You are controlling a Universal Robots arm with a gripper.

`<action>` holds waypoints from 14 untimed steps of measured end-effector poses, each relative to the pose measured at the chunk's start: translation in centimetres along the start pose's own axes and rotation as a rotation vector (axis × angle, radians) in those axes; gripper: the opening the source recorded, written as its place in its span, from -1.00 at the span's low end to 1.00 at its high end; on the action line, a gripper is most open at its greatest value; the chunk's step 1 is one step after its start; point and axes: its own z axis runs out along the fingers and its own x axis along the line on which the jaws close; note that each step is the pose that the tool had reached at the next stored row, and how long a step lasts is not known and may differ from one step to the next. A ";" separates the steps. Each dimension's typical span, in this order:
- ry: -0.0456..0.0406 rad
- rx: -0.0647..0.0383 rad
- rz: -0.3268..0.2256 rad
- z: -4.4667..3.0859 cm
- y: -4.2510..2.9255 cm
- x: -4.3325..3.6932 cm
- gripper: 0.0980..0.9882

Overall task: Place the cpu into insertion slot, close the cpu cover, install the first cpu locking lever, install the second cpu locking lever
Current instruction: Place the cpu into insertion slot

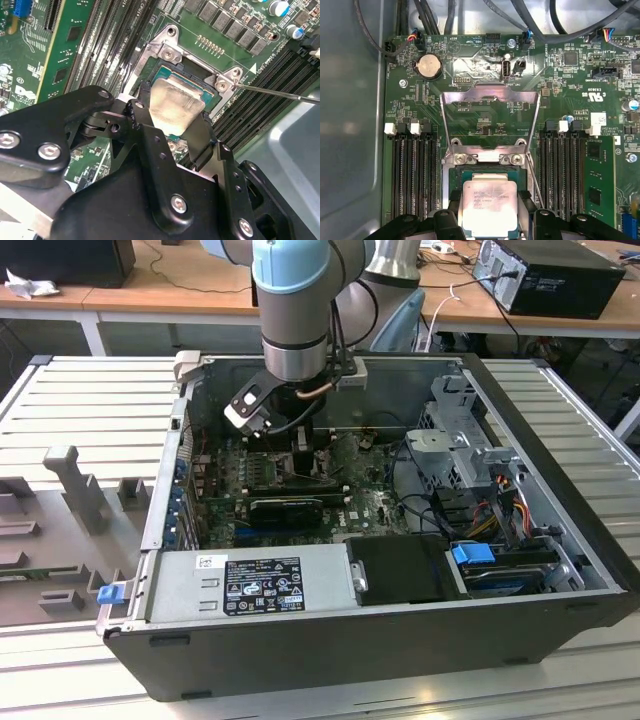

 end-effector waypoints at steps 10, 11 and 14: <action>0.0001 0.000 0.000 0.26 -0.02 0.04 0.14; -0.0001 0.000 0.000 0.21 -0.02 0.03 0.14; -0.0001 0.000 0.000 -0.12 0.01 0.04 0.14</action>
